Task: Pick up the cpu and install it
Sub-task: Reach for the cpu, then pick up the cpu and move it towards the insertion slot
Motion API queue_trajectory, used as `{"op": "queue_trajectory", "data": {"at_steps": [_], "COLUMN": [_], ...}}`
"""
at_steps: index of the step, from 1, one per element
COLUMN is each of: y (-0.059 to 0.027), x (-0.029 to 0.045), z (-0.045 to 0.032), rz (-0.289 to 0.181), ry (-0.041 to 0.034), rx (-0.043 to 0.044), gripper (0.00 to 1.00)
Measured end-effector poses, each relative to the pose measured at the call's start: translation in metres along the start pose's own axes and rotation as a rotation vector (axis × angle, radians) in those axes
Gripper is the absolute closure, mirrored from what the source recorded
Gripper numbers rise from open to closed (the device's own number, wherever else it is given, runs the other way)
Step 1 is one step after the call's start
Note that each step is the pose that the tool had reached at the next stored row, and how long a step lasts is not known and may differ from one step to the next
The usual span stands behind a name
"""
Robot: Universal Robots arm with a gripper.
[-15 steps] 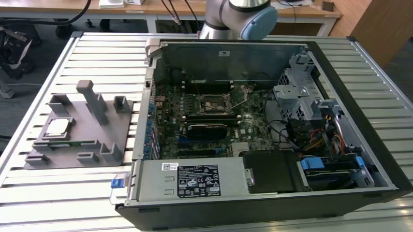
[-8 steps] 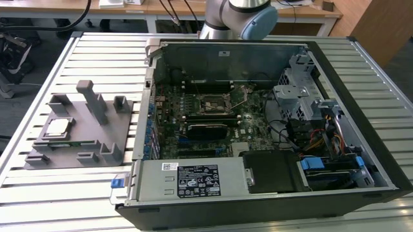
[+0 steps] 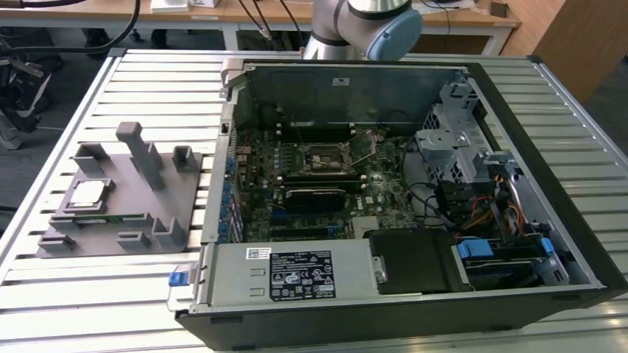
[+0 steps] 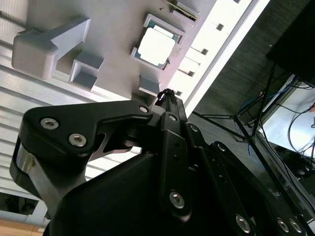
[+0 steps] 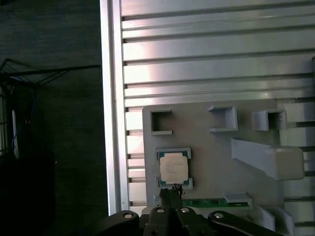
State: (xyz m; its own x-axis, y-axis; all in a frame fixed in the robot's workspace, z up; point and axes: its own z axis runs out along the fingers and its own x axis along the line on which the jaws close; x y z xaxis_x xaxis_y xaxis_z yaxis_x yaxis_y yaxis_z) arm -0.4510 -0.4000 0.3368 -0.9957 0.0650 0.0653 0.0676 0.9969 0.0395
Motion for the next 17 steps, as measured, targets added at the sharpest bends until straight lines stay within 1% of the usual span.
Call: {"op": "queue_trajectory", "data": {"at_steps": [5,17], "y": [-0.0001,-0.0004], "x": [-0.0001,-0.0002], "z": [0.001,0.0035], "rz": [-0.01,-0.014], "ry": [0.0003,0.0003], "rx": [0.0006,0.0008], "gripper": [0.89,0.89]}}
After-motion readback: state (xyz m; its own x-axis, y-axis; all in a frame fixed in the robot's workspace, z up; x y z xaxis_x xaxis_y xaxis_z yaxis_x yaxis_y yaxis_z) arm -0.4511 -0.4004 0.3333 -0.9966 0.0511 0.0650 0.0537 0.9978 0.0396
